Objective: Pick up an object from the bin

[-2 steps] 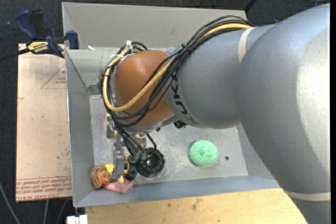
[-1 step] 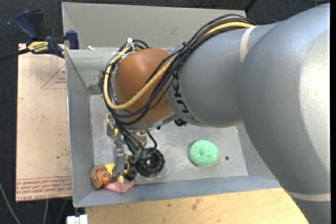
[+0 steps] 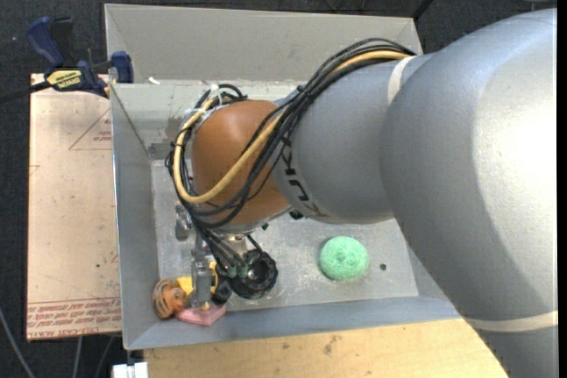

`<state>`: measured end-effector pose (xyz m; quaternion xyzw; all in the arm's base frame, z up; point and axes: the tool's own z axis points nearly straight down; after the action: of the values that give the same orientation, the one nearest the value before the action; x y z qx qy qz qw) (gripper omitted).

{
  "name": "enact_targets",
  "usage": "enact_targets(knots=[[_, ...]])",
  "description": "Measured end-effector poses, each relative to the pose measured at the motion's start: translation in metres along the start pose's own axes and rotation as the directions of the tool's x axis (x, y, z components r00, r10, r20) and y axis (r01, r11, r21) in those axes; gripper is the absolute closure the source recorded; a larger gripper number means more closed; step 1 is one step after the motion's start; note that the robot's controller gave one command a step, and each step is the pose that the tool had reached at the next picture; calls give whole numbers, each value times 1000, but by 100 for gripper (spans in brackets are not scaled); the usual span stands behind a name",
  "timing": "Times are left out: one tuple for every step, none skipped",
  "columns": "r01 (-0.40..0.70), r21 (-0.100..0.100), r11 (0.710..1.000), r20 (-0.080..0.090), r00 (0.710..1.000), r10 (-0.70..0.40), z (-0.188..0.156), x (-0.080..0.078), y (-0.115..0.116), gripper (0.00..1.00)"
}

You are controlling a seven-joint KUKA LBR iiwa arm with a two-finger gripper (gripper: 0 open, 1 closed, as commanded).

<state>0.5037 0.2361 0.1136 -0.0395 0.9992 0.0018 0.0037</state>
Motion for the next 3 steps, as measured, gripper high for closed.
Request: enact_targets(knots=[[311,0,950,2,950,-311,26,9,-8,0],[373,3,928,0,928,-373,39,-4,2,0],[687,0,727,3,727,-687,40,11,9,100]])
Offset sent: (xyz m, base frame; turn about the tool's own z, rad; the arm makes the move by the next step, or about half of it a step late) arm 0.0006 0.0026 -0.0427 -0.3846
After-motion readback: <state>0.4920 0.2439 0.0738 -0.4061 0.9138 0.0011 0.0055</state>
